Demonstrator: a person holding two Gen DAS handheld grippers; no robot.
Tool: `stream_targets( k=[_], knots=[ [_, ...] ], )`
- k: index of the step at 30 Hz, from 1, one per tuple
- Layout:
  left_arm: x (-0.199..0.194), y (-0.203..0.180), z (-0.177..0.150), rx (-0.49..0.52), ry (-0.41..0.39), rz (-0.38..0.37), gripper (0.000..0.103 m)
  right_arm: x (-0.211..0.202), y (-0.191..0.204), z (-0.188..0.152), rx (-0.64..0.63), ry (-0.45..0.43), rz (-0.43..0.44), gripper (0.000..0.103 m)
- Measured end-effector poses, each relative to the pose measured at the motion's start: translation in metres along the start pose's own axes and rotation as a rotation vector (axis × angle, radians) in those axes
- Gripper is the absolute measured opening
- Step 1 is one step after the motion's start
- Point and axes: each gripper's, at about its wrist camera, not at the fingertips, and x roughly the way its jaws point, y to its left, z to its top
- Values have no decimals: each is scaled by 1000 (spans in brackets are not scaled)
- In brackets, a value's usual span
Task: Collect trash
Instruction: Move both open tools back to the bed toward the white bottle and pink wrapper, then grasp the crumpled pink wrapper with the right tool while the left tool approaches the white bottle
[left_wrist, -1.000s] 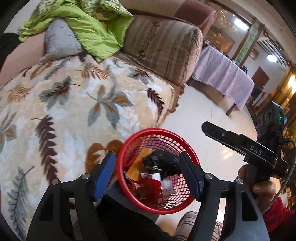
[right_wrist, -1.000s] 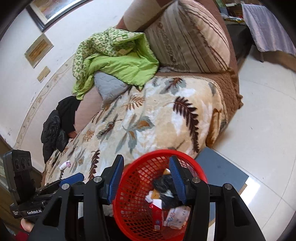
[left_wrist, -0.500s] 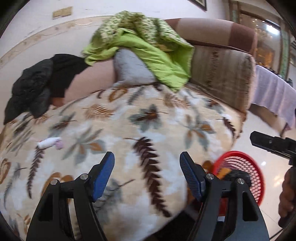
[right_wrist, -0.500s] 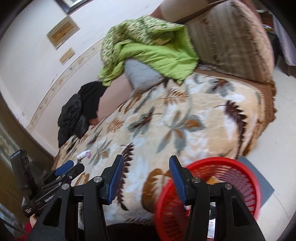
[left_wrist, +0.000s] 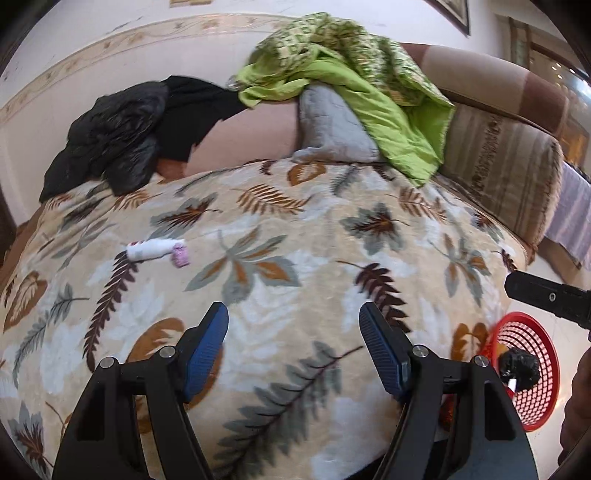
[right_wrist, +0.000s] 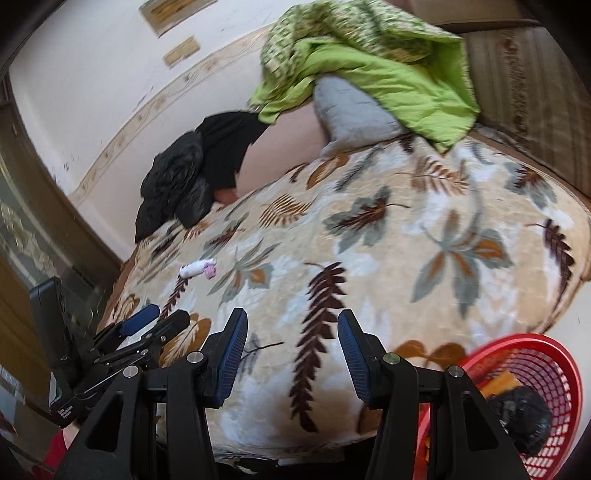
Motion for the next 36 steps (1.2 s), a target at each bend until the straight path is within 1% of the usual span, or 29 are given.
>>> stream_targets(
  k=[4, 6, 8, 10, 12, 13, 16, 17, 19, 22, 23, 25, 26, 29, 30, 31, 33, 35, 36],
  knots=[
    [15, 41, 1, -78, 19, 28, 73, 30, 21, 7, -22, 36, 31, 55],
    [26, 70, 3, -122, 25, 65, 73, 53, 37, 11, -41, 68, 52, 55],
    [37, 111, 2, -195, 30, 118, 73, 72, 49, 13, -56, 94, 67, 55],
    [47, 147, -2, -266, 37, 159, 73, 99, 68, 16, -85, 122, 80, 55],
    [57, 181, -6, -337, 72, 208, 73, 126, 87, 21, -117, 150, 90, 55],
    [61, 197, -7, -371, 78, 220, 73, 135, 93, 22, -128, 157, 93, 55],
    [67, 228, -8, -423, 76, 240, 73, 186, 118, 32, -157, 204, 104, 55],
    [69, 236, -8, -433, 76, 246, 73, 197, 123, 33, -160, 212, 104, 55],
    [72, 246, -8, -441, 82, 248, 73, 238, 139, 40, -174, 259, 110, 55],
    [76, 260, -8, -457, 85, 249, 73, 277, 155, 45, -184, 282, 106, 55],
    [78, 264, -7, -464, 84, 249, 73, 297, 163, 46, -195, 303, 104, 55],
    [80, 271, -4, -486, 74, 240, 73, 321, 171, 48, -216, 313, 67, 53],
    [81, 274, -3, -491, 66, 236, 73, 329, 173, 48, -221, 316, 57, 52],
    [84, 274, 6, -476, 42, 221, 73, 359, 177, 48, -241, 328, 18, 42],
    [85, 274, 9, -465, 35, 218, 73, 364, 177, 47, -246, 333, 6, 33],
    [86, 273, 13, -453, 25, 216, 73, 368, 175, 47, -247, 335, -7, 28],
    [87, 270, 20, -431, 3, 200, 73, 363, 171, 47, -231, 317, 14, 27],
    [90, 267, 28, -409, -17, 173, 73, 350, 165, 49, -210, 297, 12, 26],
    [92, 266, 33, -404, -24, 155, 73, 338, 160, 50, -183, 292, 33, 26]
  ],
)
